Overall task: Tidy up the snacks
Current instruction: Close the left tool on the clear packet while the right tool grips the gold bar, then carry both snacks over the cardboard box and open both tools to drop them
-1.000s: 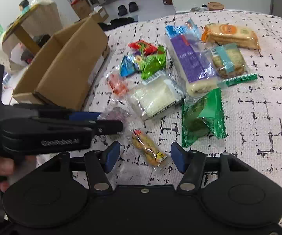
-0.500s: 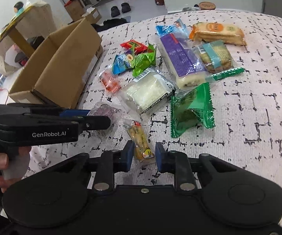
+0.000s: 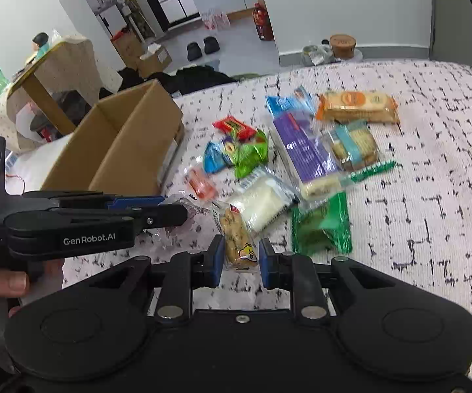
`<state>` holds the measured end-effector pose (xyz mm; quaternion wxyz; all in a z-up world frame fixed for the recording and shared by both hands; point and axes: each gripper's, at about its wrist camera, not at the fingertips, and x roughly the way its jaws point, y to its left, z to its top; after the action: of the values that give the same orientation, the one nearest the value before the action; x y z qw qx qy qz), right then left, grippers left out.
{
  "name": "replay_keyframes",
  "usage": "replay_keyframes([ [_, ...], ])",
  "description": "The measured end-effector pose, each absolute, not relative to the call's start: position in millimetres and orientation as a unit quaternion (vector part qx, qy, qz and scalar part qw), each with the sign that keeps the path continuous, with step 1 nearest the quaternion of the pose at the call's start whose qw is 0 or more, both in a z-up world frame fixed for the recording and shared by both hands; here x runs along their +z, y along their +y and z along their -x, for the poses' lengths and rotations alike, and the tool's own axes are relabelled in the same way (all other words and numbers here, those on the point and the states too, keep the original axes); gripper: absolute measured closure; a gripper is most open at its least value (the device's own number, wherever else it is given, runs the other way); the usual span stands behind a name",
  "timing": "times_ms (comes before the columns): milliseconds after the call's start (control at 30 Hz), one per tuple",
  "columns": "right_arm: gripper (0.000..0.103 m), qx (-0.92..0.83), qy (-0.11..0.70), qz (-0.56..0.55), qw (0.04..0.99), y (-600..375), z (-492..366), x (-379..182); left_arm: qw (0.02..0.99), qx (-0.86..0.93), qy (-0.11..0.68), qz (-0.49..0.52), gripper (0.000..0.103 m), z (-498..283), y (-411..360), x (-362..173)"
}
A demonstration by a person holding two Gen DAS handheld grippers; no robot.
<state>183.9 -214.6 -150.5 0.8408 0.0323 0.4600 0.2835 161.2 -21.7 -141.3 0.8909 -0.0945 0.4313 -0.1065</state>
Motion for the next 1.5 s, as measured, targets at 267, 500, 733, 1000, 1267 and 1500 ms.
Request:
replay_keyframes([
  [267,0.081,0.282,0.446,-0.052,0.848,-207,-189,-140,0.905,-0.111,0.4,0.096,0.075,-156,-16,-117],
  [500,0.081,0.288,0.428,-0.066,0.854,-198,-197,-125,0.921,-0.1,0.364,0.099,0.075,-154,-3,-89],
  [733,0.081,0.306,0.411,-0.077,0.855,-179,-204,-112,0.931,-0.073,0.339,0.113,0.075,-153,23,-68],
  [1000,0.081,0.333,0.401,-0.081,0.85,-147,-209,-105,0.936,-0.028,0.331,0.12,0.075,-145,56,-60],
  [1267,0.081,0.36,0.402,-0.081,0.838,-115,-212,-104,0.932,0.027,0.336,0.136,0.075,-135,93,-66],
  [1500,0.081,0.38,0.409,-0.078,0.826,-91,-211,-109,0.924,0.067,0.346,0.151,0.075,-126,118,-76],
])
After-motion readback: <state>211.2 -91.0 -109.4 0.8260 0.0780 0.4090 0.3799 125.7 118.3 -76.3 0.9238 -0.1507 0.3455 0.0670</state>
